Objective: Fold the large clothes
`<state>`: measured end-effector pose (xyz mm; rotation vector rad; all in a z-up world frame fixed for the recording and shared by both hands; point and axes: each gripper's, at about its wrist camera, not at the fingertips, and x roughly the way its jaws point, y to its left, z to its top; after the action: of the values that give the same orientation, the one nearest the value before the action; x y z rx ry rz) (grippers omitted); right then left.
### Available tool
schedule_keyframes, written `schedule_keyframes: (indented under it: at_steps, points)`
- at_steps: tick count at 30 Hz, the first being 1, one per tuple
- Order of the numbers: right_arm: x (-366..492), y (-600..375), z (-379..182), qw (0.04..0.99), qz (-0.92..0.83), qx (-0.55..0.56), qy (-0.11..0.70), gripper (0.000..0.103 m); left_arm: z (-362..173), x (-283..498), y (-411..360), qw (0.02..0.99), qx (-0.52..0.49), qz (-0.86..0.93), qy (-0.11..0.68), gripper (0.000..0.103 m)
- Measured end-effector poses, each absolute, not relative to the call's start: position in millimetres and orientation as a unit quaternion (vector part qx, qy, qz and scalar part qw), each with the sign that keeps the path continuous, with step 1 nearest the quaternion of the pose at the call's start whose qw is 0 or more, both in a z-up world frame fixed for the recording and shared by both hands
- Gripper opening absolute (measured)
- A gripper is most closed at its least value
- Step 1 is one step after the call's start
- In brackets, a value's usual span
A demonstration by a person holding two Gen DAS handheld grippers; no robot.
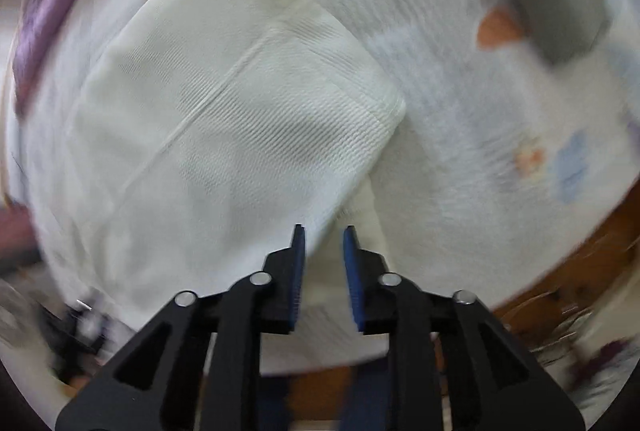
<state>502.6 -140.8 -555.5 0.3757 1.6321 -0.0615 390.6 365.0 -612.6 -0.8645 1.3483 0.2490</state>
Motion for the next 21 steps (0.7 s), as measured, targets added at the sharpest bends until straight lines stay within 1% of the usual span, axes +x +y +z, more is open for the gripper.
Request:
schedule_keyframes:
  at_steps: [2,3,4,5,6,9,10,13,15,17,19,21]
  points:
    - [513,-119,-532,0.689,0.0,0.13,0.713,0.02,-601,386,373,0.7,-0.385,0.104,0.593,0.076]
    - [523,-101,-520,0.701,0.033,0.125,0.701,0.017,-599,384,375,0.702,-0.385,0.105,0.59,0.077]
    - [534,-82,-512,0.71,0.069,0.127,0.689,0.014,-598,379,380,0.703,-0.391,0.108,0.584,0.077]
    - [544,-66,-507,0.717,0.092,0.128,0.679,0.006,-600,375,384,0.701,-0.403,0.109,0.578,0.077]
    - [559,-41,-503,0.725,0.12,0.12,0.667,0.003,-604,371,387,0.697,-0.406,0.115,0.58,0.077]
    - [599,24,-505,0.746,0.166,0.088,0.639,0.001,-617,361,395,0.683,-0.415,0.134,0.586,0.077]
    - [619,47,-515,0.748,0.17,0.073,0.637,0.001,-625,349,396,0.679,-0.42,0.138,0.586,0.077]
    - [653,73,-554,0.747,0.153,0.039,0.647,0.001,-636,334,395,0.673,-0.429,0.135,0.587,0.077]
    - [666,75,-584,0.721,0.14,0.067,0.675,0.001,-643,330,394,0.672,-0.434,0.131,0.585,0.078]
    - [673,82,-622,0.698,0.129,0.065,0.702,0.0,-650,331,387,0.671,-0.439,0.134,0.583,0.078]
    - [672,78,-636,0.698,0.13,0.083,0.699,0.0,-654,329,388,0.666,-0.452,0.134,0.578,0.078]
    - [664,75,-630,0.698,0.125,0.091,0.7,0.0,-656,328,389,0.664,-0.463,0.127,0.573,0.079]
